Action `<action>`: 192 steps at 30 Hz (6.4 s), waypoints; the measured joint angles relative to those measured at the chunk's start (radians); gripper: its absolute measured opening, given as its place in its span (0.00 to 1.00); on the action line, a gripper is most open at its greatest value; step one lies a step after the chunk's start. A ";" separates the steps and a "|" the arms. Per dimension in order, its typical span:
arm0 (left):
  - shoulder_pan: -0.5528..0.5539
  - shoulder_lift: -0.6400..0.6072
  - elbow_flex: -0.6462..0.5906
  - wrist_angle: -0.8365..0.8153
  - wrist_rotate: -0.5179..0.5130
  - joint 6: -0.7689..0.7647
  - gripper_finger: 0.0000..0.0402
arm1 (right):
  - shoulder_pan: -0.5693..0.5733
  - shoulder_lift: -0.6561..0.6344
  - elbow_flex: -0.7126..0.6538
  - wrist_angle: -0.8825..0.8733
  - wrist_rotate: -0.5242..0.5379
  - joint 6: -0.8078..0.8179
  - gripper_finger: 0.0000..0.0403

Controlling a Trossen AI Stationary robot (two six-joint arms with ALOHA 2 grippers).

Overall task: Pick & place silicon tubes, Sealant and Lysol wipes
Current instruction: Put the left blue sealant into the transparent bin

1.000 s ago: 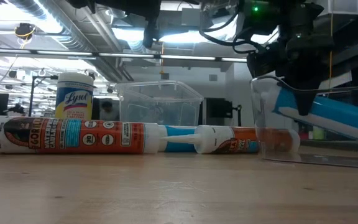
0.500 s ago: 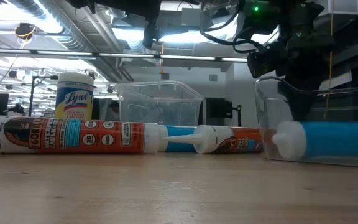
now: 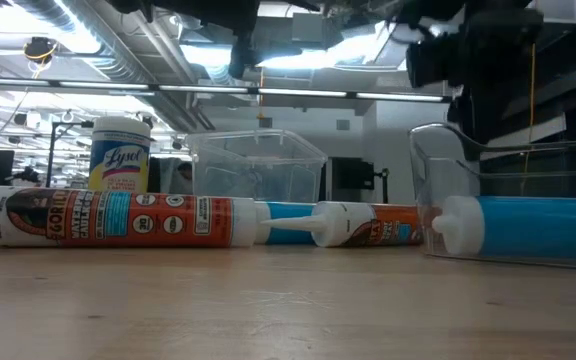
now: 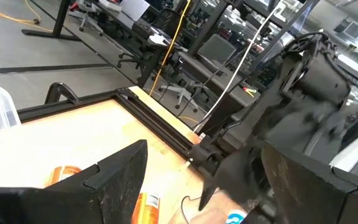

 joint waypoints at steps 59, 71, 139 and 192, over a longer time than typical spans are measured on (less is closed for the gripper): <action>-0.199 0.163 0.205 -1.488 0.189 0.068 0.83 | 0.000 -0.325 -0.001 0.121 0.200 0.011 0.72; -0.238 0.386 0.204 -1.522 0.140 0.135 0.83 | 0.000 -0.325 -0.001 0.120 0.201 0.011 0.72; -0.237 -0.117 0.112 -0.932 -0.119 -0.124 0.52 | 0.000 -0.325 -0.001 0.171 0.170 0.011 0.72; -0.150 0.003 0.113 -0.117 0.102 0.166 0.52 | -0.007 -0.166 -0.001 0.965 0.141 0.026 0.72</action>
